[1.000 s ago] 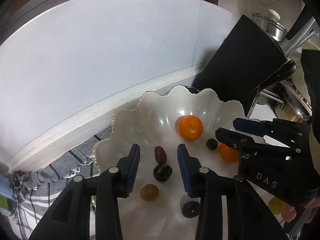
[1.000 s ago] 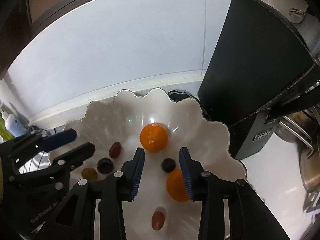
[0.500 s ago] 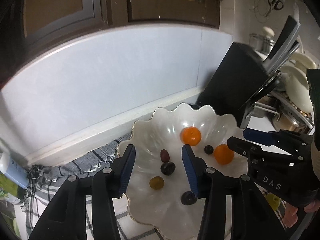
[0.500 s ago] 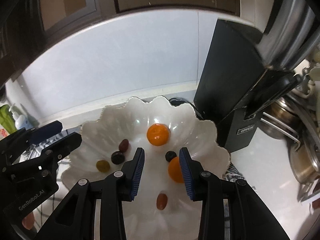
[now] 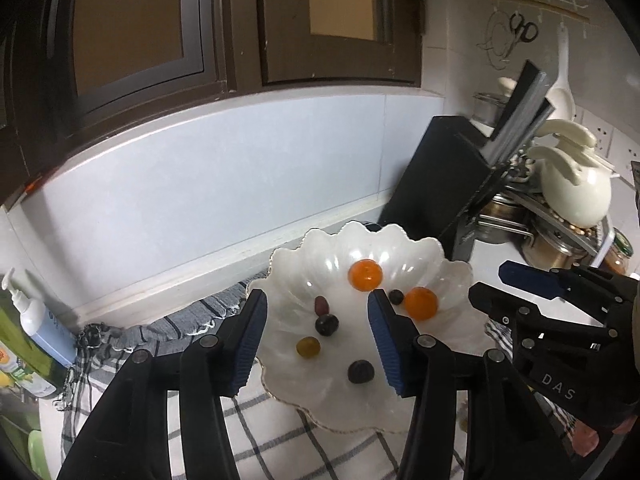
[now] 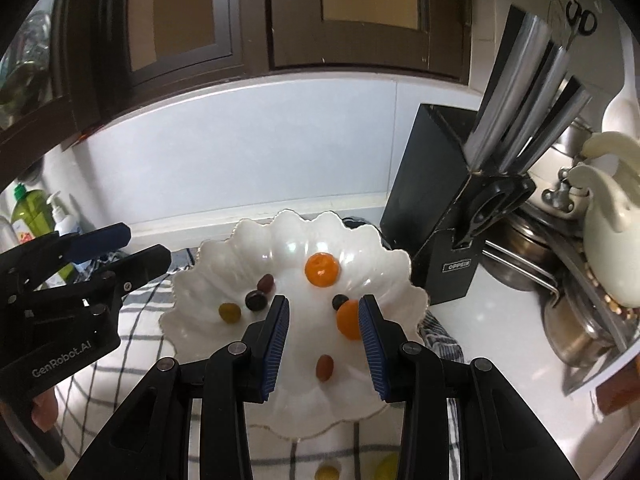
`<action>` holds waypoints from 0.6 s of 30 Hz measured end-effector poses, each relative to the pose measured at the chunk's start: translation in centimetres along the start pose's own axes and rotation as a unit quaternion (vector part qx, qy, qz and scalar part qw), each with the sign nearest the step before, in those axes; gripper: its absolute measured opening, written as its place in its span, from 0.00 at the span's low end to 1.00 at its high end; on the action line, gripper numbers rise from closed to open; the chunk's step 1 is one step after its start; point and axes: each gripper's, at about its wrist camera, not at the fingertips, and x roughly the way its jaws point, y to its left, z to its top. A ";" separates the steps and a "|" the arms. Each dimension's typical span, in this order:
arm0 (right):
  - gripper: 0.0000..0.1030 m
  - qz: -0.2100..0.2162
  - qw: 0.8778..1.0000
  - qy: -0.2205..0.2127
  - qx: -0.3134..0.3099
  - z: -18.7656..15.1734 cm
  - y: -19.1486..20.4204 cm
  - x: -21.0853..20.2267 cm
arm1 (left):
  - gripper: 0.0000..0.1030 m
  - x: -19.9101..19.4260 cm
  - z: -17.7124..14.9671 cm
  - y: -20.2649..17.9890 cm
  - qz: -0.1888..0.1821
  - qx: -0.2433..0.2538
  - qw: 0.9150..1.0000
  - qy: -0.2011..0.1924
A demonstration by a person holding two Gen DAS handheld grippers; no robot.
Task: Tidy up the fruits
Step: 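Withdraw both tools from the bowl toward the green fruit and yellow fruit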
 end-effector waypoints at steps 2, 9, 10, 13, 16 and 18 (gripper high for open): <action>0.36 0.002 1.000 -0.006 -0.001 -0.3 0.2 -1.0 | 0.51 -0.9 -0.1 -0.3 -0.005 0.002 1.000 -0.006; 0.36 0.000 1.000 -0.029 0.005 -1.3 0.5 -4.1 | 0.52 -3.4 -0.7 -1.1 -0.017 0.005 1.000 -0.019; 0.36 -0.001 1.000 -0.031 0.005 -1.4 0.4 -4.4 | 0.52 -3.7 -0.8 -1.2 -0.018 0.008 1.000 -0.021; 0.36 -0.010 0.999 -0.039 0.006 -1.9 0.2 -5.5 | 0.52 -4.6 -1.1 -1.7 -0.023 0.015 0.999 -0.027; 0.36 -0.013 0.999 -0.044 0.012 -2.5 -0.1 -6.6 | 0.53 -5.2 -1.4 -2.4 -0.020 0.028 0.999 -0.034; 0.36 -0.016 0.999 -0.046 0.015 -2.9 -0.2 -7.1 | 0.53 -5.7 -1.6 -2.8 -0.024 0.035 0.998 -0.037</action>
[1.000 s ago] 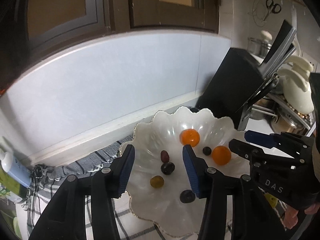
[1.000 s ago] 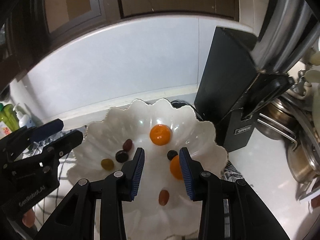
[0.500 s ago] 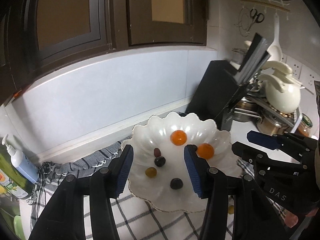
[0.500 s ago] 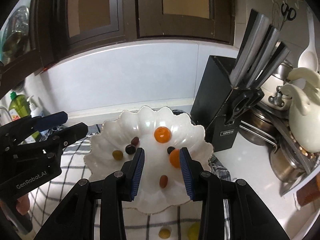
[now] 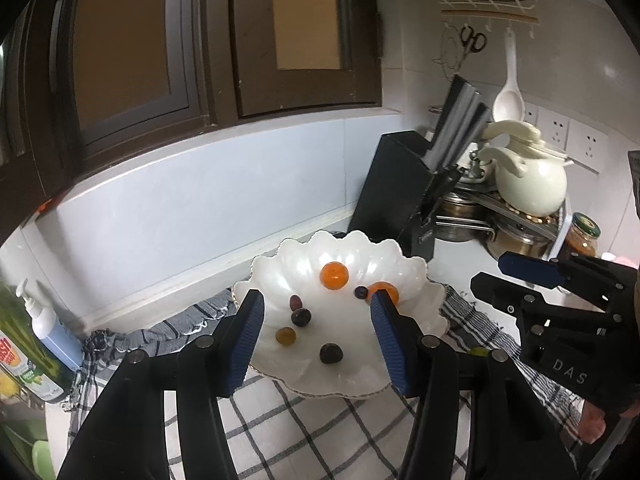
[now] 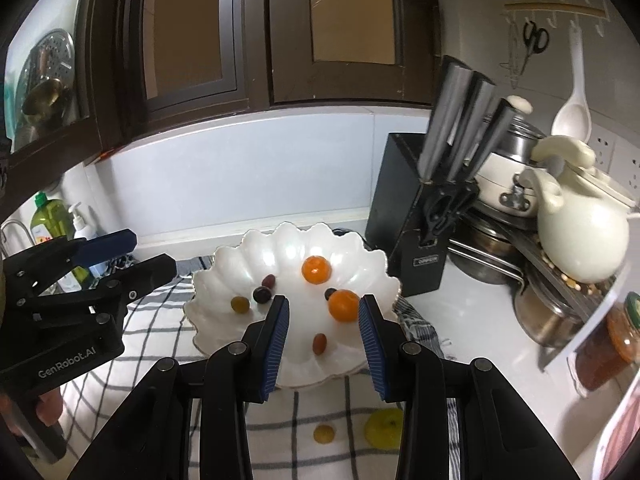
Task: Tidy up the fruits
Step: 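Withdraw both tools from the bowl toward the green fruit and yellow fruit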
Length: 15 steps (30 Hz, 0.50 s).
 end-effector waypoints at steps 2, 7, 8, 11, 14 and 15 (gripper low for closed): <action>0.36 -0.005 1.000 -0.002 0.004 -0.3 -0.3 -0.5 | 0.53 -0.3 -0.1 -0.4 -0.007 0.004 1.000 -0.001; 0.37 -0.013 1.000 -0.005 0.012 -1.3 -1.0 -1.6 | 0.54 -1.1 -0.7 -1.4 -0.022 0.013 1.000 -0.001; 0.37 -0.014 1.000 -0.004 0.011 -1.5 -1.0 -1.8 | 0.54 -1.1 -0.8 -1.6 -0.024 0.015 1.000 -0.001; 0.37 -0.018 1.000 0.000 0.012 -2.0 -1.3 -2.1 | 0.54 -1.1 -1.3 -2.1 -0.032 0.020 0.999 0.004; 0.37 -0.019 1.000 0.004 0.013 -2.7 -1.5 -2.3 | 0.54 -1.2 -1.9 -2.6 -0.035 0.026 0.999 0.006; 0.37 -0.020 1.000 0.004 0.014 -2.9 -1.6 -2.4 | 0.54 -1.3 -2.1 -2.8 -0.037 0.027 0.999 0.007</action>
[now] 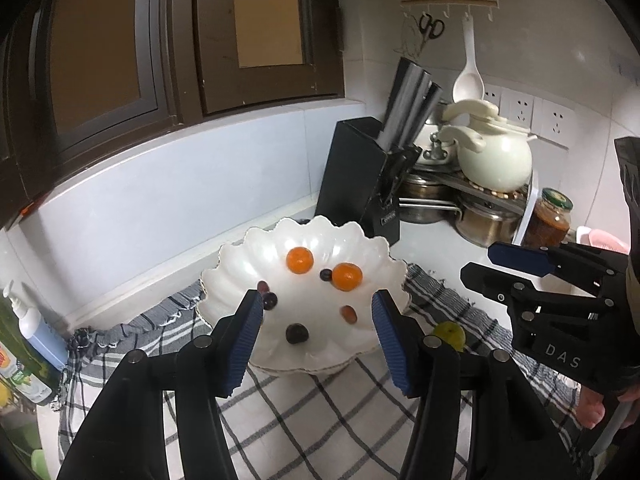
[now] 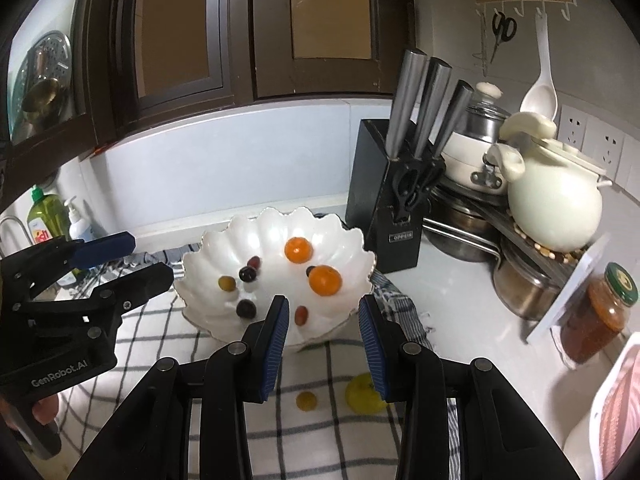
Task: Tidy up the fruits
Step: 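Withdraw both tools from the bowl toward the green fruit and yellow fruit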
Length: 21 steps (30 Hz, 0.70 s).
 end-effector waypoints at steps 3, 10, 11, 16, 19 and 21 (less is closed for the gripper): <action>0.37 -0.001 1.000 0.004 0.005 -0.8 -0.3 -0.2 | 0.54 0.0 -0.6 -0.5 -0.006 0.006 1.000 0.005; 0.37 -0.006 1.000 0.018 0.009 -2.8 -0.7 -0.4 | 0.54 0.3 -1.9 -1.6 -0.026 0.013 0.999 0.017; 0.37 -0.005 1.000 0.021 0.011 -3.0 -0.8 -0.3 | 0.54 0.4 -2.1 -1.7 -0.029 0.014 0.999 0.020; 0.43 -0.004 0.999 0.038 0.023 -4.3 -1.2 0.0 | 0.54 0.8 -2.9 -2.3 -0.046 0.016 0.998 0.031; 0.47 -0.007 0.999 0.042 0.028 -4.9 -1.5 0.2 | 0.54 1.2 -3.5 -2.6 -0.051 0.015 0.998 0.037; 0.47 -0.010 0.998 0.049 0.026 -5.3 -1.5 0.5 | 0.54 1.5 -4.0 -2.8 -0.057 0.013 0.997 0.041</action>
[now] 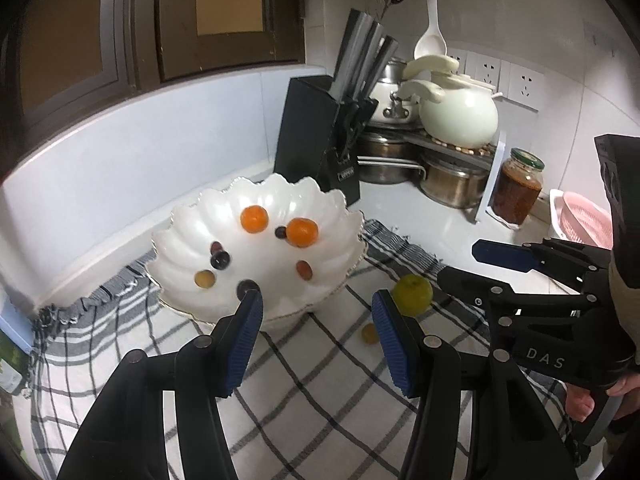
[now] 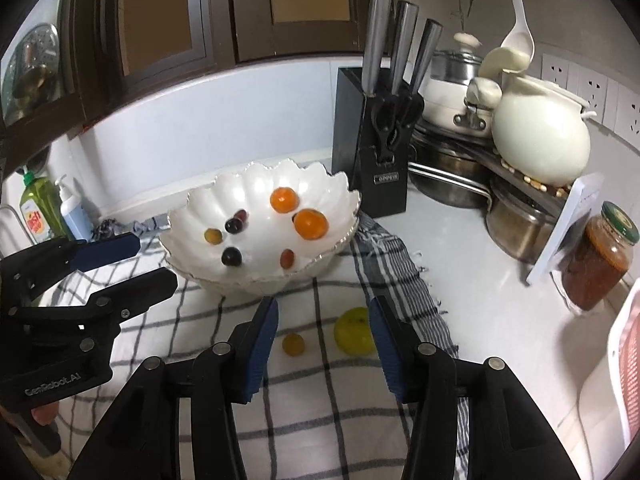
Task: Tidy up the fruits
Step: 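Withdraw both tools from the bowl toward the green fruit and yellow fruit, then grasp the green fruit with the right tool while the left tool grasps the small yellow fruit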
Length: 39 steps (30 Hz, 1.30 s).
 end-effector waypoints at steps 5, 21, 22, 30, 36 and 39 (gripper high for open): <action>0.47 -0.001 1.000 0.014 0.004 -0.9 -0.4 0.7 | 0.54 1.0 -1.0 -0.5 -0.007 0.002 1.000 0.013; 0.47 0.000 0.999 0.043 0.019 -2.3 -1.9 3.5 | 0.54 5.1 -3.4 -2.6 -0.040 0.034 0.998 0.042; 0.47 0.002 0.999 0.047 0.020 -2.4 -2.1 3.8 | 0.54 5.5 -3.5 -2.7 -0.043 0.037 0.997 0.044; 0.47 0.002 0.998 0.065 0.024 -2.7 -2.7 6.0 | 0.54 8.2 -3.8 -2.9 -0.074 0.027 0.994 0.072; 0.47 0.002 0.997 0.073 0.031 -2.5 -3.2 7.3 | 0.53 9.9 -3.9 -3.0 -0.076 0.031 0.993 0.082; 0.47 0.005 0.996 0.078 0.034 -2.6 -3.4 7.8 | 0.51 10.5 -3.8 -3.2 -0.077 0.036 0.993 0.083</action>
